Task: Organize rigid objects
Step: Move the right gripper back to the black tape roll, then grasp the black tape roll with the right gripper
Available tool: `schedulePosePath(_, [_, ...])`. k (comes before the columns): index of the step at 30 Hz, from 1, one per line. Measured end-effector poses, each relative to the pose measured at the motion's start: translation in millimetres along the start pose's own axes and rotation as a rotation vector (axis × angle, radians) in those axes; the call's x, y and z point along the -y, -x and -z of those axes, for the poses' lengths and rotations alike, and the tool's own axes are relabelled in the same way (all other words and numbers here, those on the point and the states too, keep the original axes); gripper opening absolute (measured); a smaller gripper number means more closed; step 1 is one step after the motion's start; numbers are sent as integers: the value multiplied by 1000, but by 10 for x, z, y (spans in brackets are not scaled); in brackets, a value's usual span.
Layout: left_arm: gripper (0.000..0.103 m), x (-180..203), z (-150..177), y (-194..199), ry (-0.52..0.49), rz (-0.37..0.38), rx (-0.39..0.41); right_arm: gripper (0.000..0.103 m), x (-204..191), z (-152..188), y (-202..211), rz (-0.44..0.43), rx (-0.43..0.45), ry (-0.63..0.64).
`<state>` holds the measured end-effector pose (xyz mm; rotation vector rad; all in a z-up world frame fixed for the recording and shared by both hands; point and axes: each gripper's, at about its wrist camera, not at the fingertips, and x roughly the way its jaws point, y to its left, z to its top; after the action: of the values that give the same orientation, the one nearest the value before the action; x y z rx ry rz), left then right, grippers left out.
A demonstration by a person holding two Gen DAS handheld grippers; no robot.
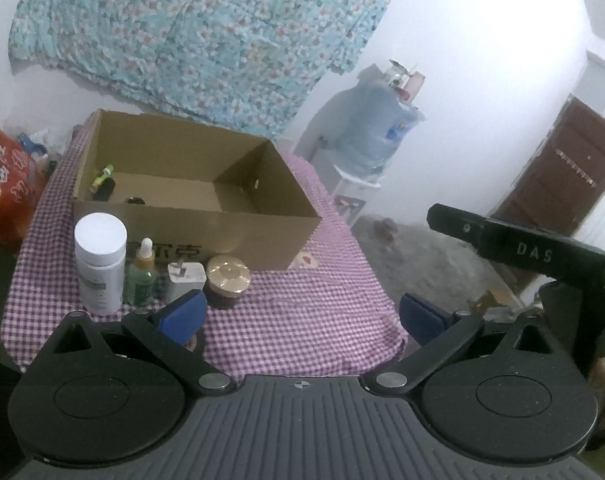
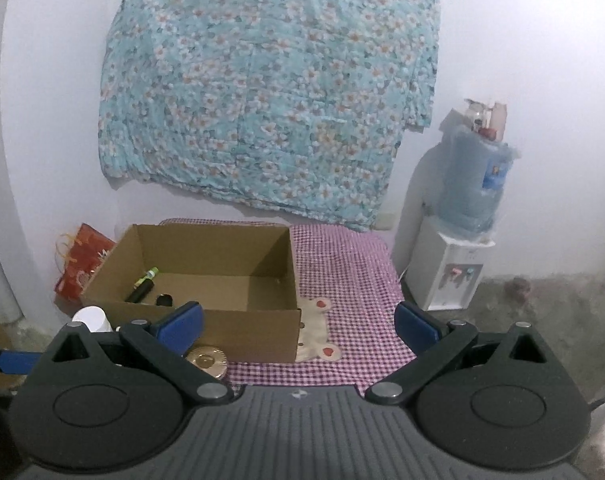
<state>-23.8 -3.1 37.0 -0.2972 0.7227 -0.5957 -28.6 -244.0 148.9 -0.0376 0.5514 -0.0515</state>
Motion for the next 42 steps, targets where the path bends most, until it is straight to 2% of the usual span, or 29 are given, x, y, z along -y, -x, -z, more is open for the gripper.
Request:
schedulePosePath(3, [103,-6,13,-28,0,-10,-11,103,-9,0,7,-14,8,3])
schedulePosePath(10, [103,-99,59,-46,15,-28,-32,103,91,12,-7,-113,2,-50])
schedulePosePath(16, [103,-246,58,-101,47,-84,-52,103,210,25,-84,-180,-44,-136])
schedulePosePath(19, [103,-320,69,-210,54,-151,-104,103,281,47,-153,-220,-49,-189])
schedulePosePath(21, [103,-360,109,-305,49,-189,-153,103,313,94,-270,-267,-90,-243])
schedulePosePath(26, [103,-468,248,-527,16,-253,-229,103,195,326,-752,-385,-289,-317])
schedulePosePath(33, [102,-450,309,-868,-113,-262,-303,101,-79,501,-1252,-488,-405,-340])
schedulePosePath(37, [97,-447,327,-1083,-186,-263,-345,92,-208,617,-1528,-523,-476,-345])
schedulePosePath(42, [93,-516,326,-1266,-214,-296,-367,73,-323,757,-1782,-559,-558,-343])
